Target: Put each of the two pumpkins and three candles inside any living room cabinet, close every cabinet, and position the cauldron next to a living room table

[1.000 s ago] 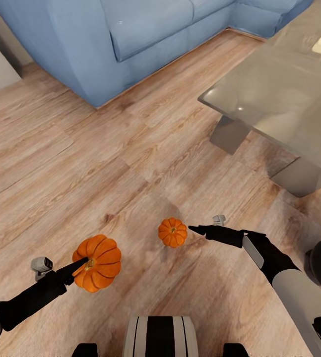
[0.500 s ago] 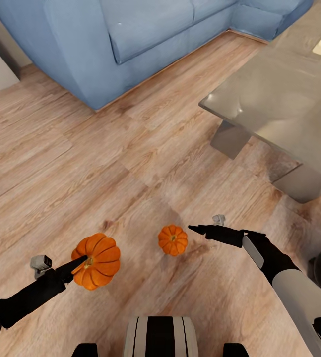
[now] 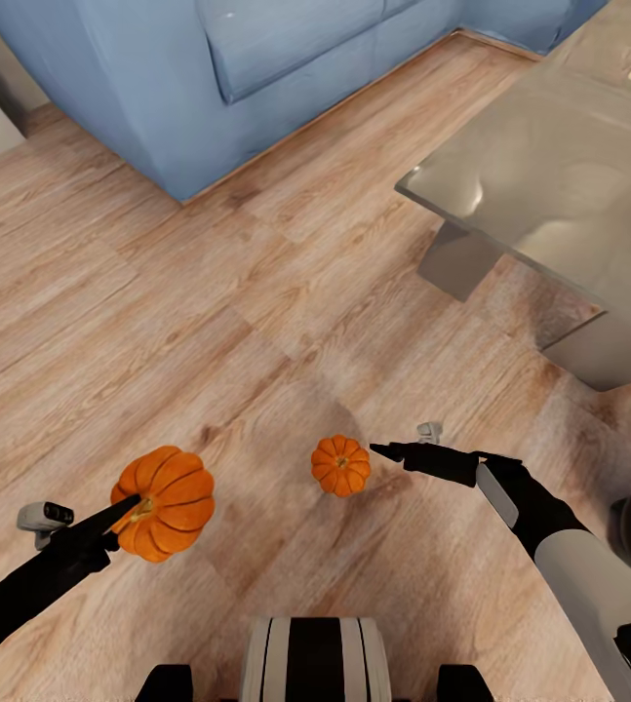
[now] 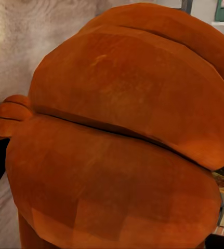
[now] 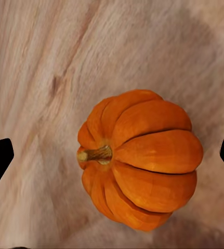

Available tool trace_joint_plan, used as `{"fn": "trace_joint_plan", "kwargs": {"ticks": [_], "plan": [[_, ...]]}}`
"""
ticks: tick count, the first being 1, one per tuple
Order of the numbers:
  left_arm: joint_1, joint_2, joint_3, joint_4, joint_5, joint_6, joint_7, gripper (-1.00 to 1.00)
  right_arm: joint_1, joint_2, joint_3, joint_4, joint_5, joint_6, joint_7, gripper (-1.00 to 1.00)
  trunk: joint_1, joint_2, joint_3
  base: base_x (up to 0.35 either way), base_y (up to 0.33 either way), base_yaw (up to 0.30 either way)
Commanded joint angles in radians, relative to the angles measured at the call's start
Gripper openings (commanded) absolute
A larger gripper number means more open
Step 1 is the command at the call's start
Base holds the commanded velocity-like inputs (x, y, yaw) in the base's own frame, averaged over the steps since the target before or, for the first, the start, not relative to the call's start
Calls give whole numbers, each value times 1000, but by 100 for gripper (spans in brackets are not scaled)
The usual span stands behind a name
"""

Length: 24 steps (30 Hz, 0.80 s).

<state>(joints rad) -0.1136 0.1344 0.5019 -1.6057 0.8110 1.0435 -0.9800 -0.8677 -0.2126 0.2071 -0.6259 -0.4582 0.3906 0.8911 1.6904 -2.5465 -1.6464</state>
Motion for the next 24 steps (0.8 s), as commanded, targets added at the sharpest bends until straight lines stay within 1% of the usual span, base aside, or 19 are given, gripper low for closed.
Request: {"fn": "trace_joint_plan", "kwargs": {"ticks": [1,7,12,14,16,18,20,24], "plan": [[0,1,1,1,2,4,-3,-100,0,-1,4,0,-10,8,-1,100,0,0,-5,0,0,0],[0,3,3,4,8,4,-2,-100,0,-1,5,0,-7,10,-2,100,3,-2,-28,0,0,0],[1,3,3,5,7,4,-1,-100,-2,0,2,0,-9,9,-16,100,5,-3,-47,0,0,0],[1,3,3,6,7,4,-1,-100,-2,1,0,0,-10,9,-33,100,6,-4,-55,0,0,0],[2,3,3,6,5,4,-1,-100,-2,3,-1,-2,-11,8,-64,100,6,-4,-55,0,0,0],[4,3,2,6,1,4,0,-100,-2,3,-1,-4,-12,8,-74,100,6,-4,-55,0,0,0],[12,4,1,6,-18,4,0,-100,-2,4,-1,-5,-12,7,-84,100,6,-4,-55,0,0,0],[17,3,1,6,-31,4,0,-100,-2,4,-2,-6,-14,6,-89,100,8,-4,-70,0,0,0]]}}
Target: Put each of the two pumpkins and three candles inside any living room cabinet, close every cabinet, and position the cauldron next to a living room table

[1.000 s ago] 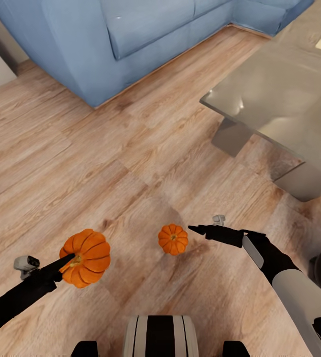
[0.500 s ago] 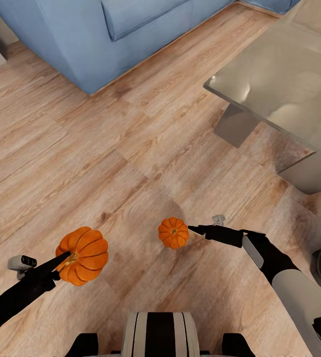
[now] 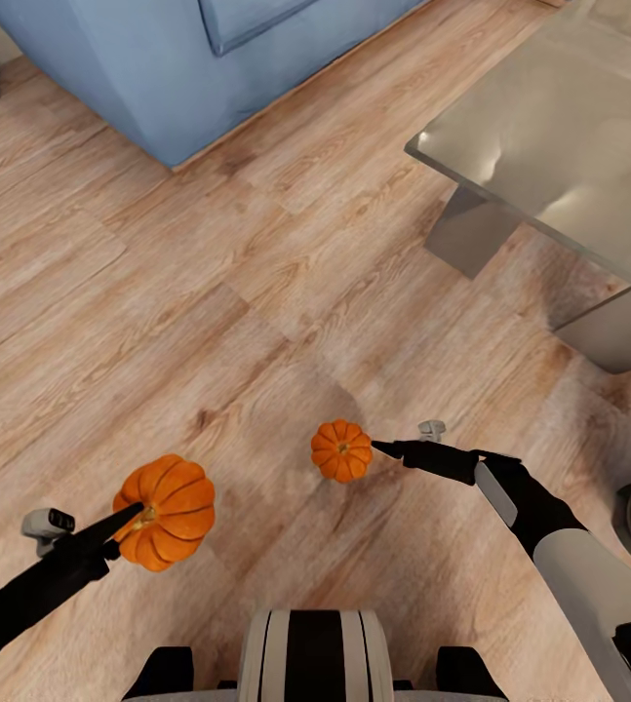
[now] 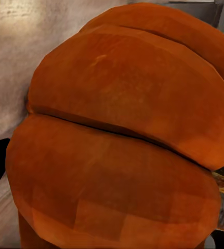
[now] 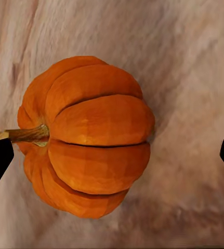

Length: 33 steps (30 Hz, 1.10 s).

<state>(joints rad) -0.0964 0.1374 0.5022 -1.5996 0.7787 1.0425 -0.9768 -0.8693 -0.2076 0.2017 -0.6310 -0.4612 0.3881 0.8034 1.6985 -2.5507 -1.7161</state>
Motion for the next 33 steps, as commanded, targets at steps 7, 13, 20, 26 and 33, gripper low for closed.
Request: {"fn": "trace_joint_plan", "kwargs": {"ticks": [7,13,20,26,33], "plan": [[1,0,1,0,-2,5,-5,-100,0,-1,4,-2,-12,9,1,100,1,-1,-8,0,0,0],[1,1,1,-1,-3,5,-5,-100,0,-1,6,-2,-14,12,4,100,1,-1,-8,0,0,62],[2,0,0,0,-4,5,-1,-100,0,-1,5,-3,-13,11,5,100,1,-1,-8,0,0,147],[3,-3,0,1,-5,5,-2,-100,0,-1,4,-3,-13,11,5,100,3,-2,-32,0,0,16],[3,-4,-1,1,-4,5,-2,-100,0,-1,4,-3,-13,11,5,100,6,-3,-55,0,0,1]]}}
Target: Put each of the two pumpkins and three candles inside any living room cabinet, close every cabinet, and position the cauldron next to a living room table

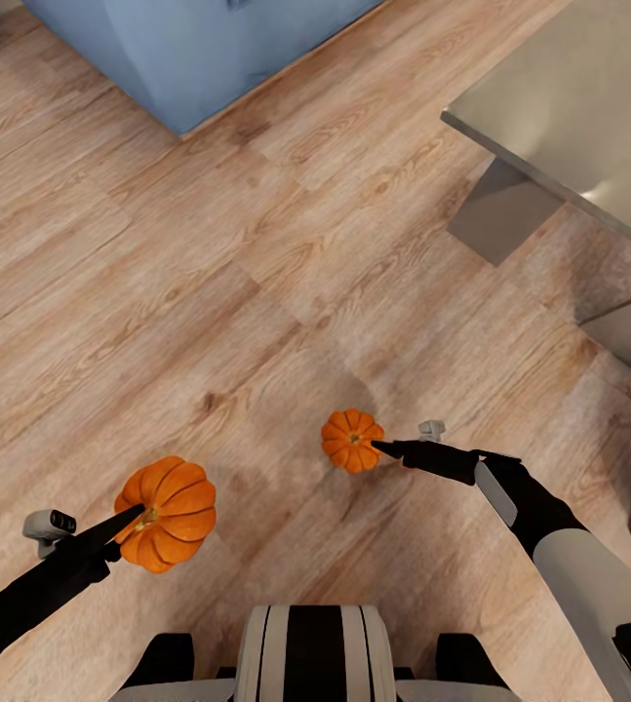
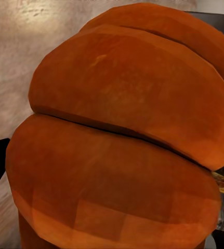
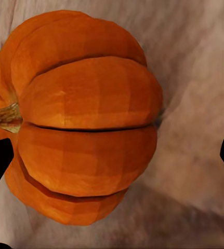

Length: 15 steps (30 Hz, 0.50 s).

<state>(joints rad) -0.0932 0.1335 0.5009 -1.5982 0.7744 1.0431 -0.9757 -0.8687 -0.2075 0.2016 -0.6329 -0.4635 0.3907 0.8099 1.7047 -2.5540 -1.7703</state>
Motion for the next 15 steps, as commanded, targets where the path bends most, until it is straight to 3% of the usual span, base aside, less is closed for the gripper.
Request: {"fn": "trace_joint_plan", "kwargs": {"ticks": [1,15], "plan": [[0,0,1,0,0,4,-3,-100,0,-1,4,-1,-11,8,-2,100,0,0,0,0,0,0],[0,2,0,0,0,3,-2,-100,1,-1,4,-1,-11,8,-1,100,0,0,0,0,0,11]]}}
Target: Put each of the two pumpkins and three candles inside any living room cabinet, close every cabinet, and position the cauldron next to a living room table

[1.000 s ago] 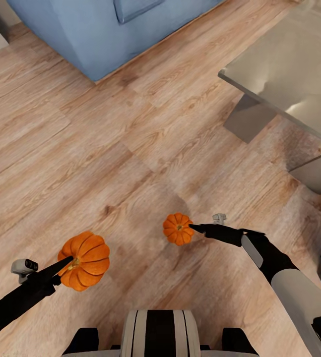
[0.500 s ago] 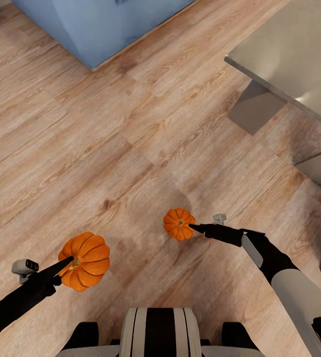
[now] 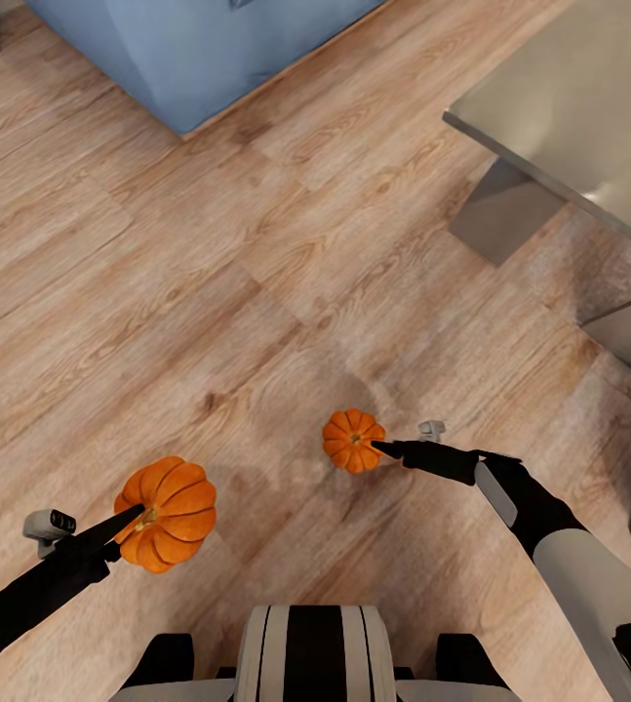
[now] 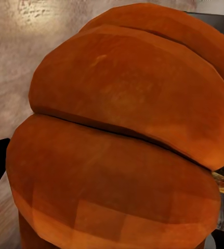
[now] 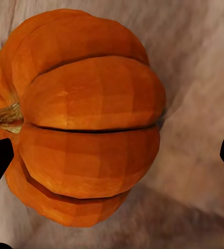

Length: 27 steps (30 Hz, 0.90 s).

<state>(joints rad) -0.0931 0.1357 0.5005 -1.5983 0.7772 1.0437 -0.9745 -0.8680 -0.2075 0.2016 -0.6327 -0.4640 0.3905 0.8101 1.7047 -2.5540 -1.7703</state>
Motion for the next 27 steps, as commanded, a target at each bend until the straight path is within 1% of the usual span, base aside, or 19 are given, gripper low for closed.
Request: {"fn": "trace_joint_plan", "kwargs": {"ticks": [1,5,13,20,27], "plan": [[0,0,1,0,-3,3,-3,-100,0,-1,4,-1,-11,8,-2,100,0,0,0,0,0,144],[0,1,0,-2,-3,3,-4,-100,0,-1,4,-1,-11,8,-1,100,0,0,0,0,0,90],[0,1,0,-3,-3,3,-4,-100,0,-1,4,-1,-10,8,-2,100,0,0,0,0,0,16],[0,1,0,-3,-3,3,-4,-100,0,-2,4,-1,-10,8,-2,100,0,0,0,0,0,119],[0,1,0,-2,-3,3,-4,-100,0,-3,4,0,-8,11,-5,100,0,0,0,0,0,18]]}}
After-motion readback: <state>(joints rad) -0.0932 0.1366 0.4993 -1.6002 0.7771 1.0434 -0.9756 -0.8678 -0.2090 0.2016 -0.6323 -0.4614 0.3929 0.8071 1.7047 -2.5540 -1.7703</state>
